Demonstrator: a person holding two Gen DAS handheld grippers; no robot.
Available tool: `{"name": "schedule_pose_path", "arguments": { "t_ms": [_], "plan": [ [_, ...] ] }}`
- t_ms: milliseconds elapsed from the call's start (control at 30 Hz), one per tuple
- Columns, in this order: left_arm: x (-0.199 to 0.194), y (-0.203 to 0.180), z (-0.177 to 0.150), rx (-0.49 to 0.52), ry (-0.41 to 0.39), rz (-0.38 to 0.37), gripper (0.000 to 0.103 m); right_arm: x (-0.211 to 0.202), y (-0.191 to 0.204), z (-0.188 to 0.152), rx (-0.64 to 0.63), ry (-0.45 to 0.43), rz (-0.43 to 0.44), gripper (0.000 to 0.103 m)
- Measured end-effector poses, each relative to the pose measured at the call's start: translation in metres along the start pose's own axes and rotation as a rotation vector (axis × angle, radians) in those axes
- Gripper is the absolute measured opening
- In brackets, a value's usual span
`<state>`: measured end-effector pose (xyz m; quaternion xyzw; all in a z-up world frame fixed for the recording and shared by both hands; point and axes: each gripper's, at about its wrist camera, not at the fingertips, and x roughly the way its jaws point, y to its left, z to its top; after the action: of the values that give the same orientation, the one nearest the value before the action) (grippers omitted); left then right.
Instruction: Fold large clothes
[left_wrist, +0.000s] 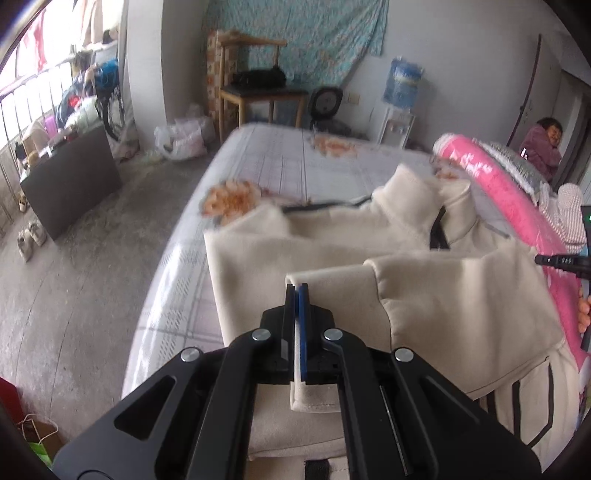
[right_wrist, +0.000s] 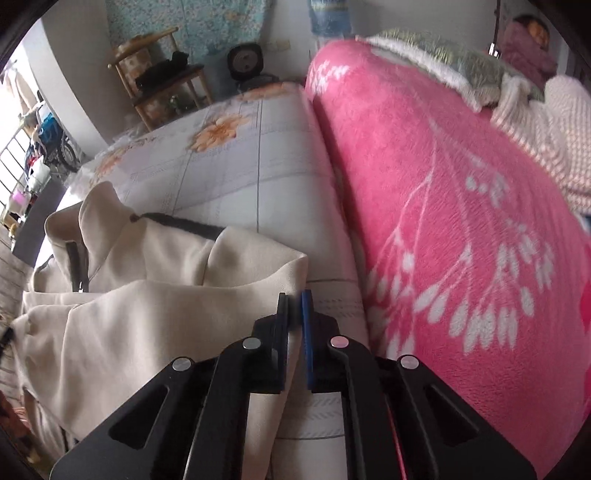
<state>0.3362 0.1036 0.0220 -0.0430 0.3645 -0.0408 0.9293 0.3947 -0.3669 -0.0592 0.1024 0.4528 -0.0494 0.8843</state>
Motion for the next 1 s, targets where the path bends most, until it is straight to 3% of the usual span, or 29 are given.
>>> {"name": "schedule_pose_path", "arguments": {
  "t_ms": [100, 200, 267, 333, 467, 500, 533, 633, 800, 900, 1000],
  "plan": [
    [-0.009, 0.005, 0.004, -0.036, -0.021, 0.060, 0.001, -0.014, 0.001, -0.002, -0.007, -0.073, 0.008, 0.006],
    [0.007, 0.009, -0.001, -0.041, 0.050, 0.078, 0.001, -0.010, 0.002, -0.002, -0.015, -0.082, -0.013, 0.006],
    [0.015, 0.011, -0.008, -0.048, 0.081, 0.069, 0.001, -0.011, -0.002, -0.002, 0.012, -0.097, 0.003, 0.005],
    [0.011, 0.013, -0.009, -0.049, 0.065, 0.053, 0.001, -0.018, -0.007, -0.001, 0.042, -0.131, 0.038, 0.005],
    [0.024, 0.011, -0.010, -0.012, 0.101, 0.074, 0.001, -0.002, -0.007, 0.001, 0.015, -0.071, 0.023, 0.006],
    [0.030, 0.011, -0.010, -0.005, 0.116, 0.077, 0.001, 0.004, -0.007, 0.000, 0.003, -0.038, 0.011, 0.010],
    [0.036, 0.012, -0.011, -0.002, 0.133, 0.079, 0.002, 0.006, -0.007, 0.000, -0.001, -0.030, 0.005, 0.021],
    [0.037, 0.015, -0.012, -0.004, 0.113, 0.095, 0.003, -0.008, -0.012, -0.005, 0.002, -0.077, -0.029, 0.042],
    [0.016, 0.032, -0.010, -0.066, 0.054, 0.053, 0.003, -0.061, 0.006, -0.033, -0.152, -0.140, -0.001, 0.048],
    [0.002, 0.016, -0.012, 0.015, 0.043, -0.028, 0.003, -0.084, 0.032, -0.065, -0.322, -0.088, 0.123, 0.069],
    [0.004, -0.012, -0.022, 0.107, 0.124, -0.116, 0.008, -0.092, 0.061, -0.104, -0.486, -0.023, 0.182, 0.069]
  ]
}}
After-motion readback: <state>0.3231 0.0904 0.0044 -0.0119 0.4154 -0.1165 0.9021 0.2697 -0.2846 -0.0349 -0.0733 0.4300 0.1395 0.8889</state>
